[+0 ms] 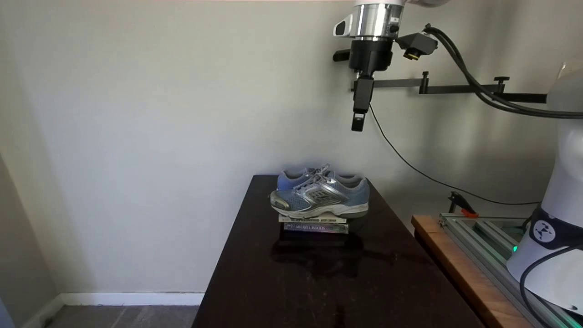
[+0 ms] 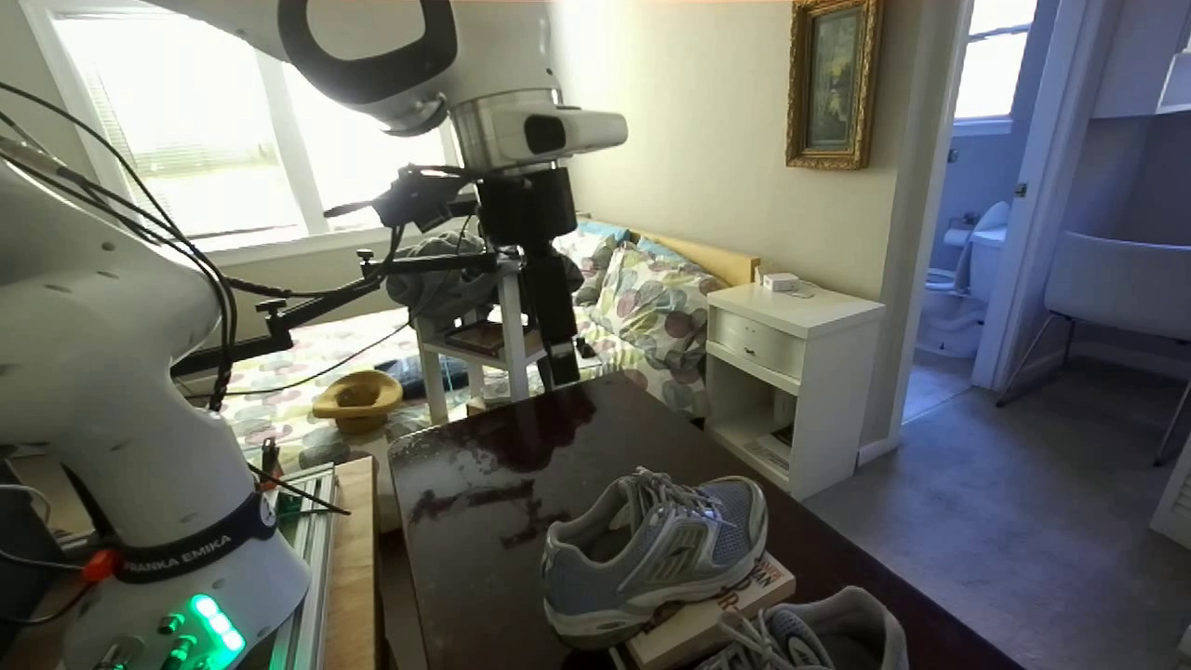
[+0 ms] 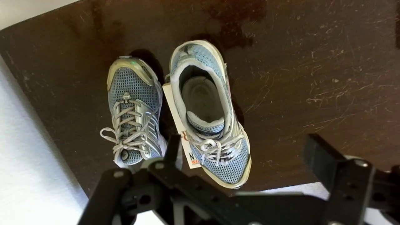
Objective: Put the shoe on the books
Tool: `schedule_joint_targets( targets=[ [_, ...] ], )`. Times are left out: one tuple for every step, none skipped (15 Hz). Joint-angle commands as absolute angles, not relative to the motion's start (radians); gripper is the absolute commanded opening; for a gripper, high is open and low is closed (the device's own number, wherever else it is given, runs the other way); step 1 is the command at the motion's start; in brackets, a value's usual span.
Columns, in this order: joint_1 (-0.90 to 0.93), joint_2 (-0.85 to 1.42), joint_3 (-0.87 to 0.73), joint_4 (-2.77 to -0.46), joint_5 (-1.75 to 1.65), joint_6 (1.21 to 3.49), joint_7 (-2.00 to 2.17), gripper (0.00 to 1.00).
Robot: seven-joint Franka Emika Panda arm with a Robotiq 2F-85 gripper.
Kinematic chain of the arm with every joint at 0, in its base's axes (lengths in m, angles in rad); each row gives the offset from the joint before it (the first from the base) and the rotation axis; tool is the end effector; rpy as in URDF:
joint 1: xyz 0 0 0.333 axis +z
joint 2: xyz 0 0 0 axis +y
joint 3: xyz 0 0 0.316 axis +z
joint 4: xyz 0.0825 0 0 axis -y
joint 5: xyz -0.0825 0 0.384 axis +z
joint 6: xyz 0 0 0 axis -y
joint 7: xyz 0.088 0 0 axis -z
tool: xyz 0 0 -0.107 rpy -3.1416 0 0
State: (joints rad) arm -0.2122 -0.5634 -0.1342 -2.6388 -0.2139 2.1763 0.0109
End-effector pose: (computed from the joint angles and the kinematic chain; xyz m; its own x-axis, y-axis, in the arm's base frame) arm 0.3515 -0.1347 0.4316 0.9711 -0.2188 0.0950 -0.2289 -0.9667 0.1141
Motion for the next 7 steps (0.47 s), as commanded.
schedule_joint_targets(
  targets=[
    [-0.201, -0.597, -0.141, -2.642, -0.191, 2.151, -0.016, 1.00],
    [-0.203, -0.602, -0.138, -2.648, -0.196, 2.164, -0.009, 1.00],
    [-0.203, -0.603, -0.139, -2.647, -0.192, 2.163, -0.004, 1.00],
    [-0.205, -0.602, -0.137, -2.645, -0.191, 2.162, 0.006, 1.00],
    [-0.212, -0.572, -0.132, -2.637, -0.212, 2.174, 0.009, 1.00],
    [-0.212, -0.574, -0.132, -2.637, -0.212, 2.174, 0.009, 1.00],
    [-0.212, -0.574, -0.132, -2.637, -0.212, 2.174, 0.009, 1.00]
  ],
)
